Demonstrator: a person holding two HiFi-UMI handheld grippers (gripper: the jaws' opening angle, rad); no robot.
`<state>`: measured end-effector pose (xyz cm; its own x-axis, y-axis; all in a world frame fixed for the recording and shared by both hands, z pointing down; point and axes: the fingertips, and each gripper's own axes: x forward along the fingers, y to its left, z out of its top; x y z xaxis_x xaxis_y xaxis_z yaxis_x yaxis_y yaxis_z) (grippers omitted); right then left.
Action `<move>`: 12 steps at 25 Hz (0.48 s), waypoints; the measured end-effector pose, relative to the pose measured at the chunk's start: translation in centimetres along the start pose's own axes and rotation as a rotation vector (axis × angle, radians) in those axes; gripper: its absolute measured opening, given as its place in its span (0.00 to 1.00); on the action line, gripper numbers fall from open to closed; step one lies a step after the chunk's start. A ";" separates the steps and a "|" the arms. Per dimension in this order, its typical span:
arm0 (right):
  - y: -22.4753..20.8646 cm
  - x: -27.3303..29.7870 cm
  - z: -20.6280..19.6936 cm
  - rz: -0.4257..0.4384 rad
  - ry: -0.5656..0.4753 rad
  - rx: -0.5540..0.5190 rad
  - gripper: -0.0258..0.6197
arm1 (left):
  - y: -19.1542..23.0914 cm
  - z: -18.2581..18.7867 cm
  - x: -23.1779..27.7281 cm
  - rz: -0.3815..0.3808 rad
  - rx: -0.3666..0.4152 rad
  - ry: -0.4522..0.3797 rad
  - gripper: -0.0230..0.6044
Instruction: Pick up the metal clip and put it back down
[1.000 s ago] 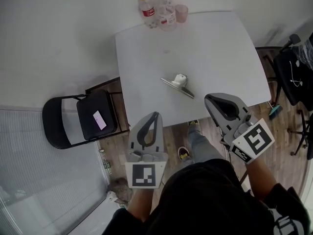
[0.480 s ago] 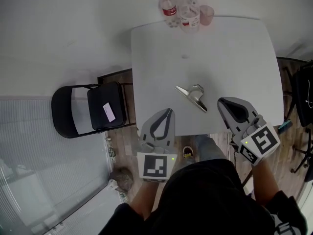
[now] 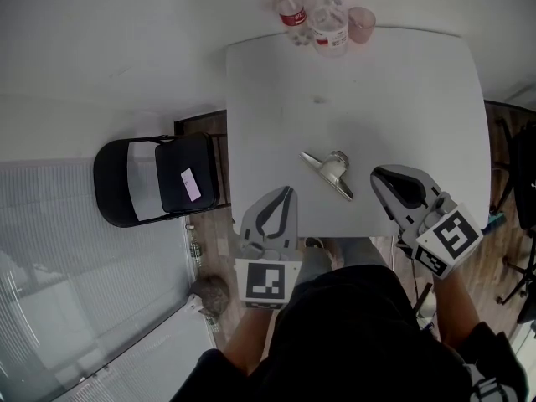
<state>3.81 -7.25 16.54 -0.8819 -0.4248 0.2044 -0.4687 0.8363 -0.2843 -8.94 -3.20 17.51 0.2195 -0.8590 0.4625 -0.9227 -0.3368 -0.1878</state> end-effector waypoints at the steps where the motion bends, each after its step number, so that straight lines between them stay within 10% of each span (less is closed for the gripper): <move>1: -0.4 0.0 0.0 0.001 0.000 0.008 0.07 | 0.0 -0.3 0.3 -0.003 -0.002 0.009 0.07; 12: -4.0 1.6 -3.0 -0.006 0.098 0.100 0.26 | 1.1 -3.1 4.2 -0.051 -0.055 0.075 0.07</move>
<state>4.37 -10.26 20.77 -0.8725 -0.3894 0.2951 -0.4805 0.7933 -0.3738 -10.01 -5.97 21.89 0.2441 -0.8095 0.5339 -0.9273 -0.3560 -0.1158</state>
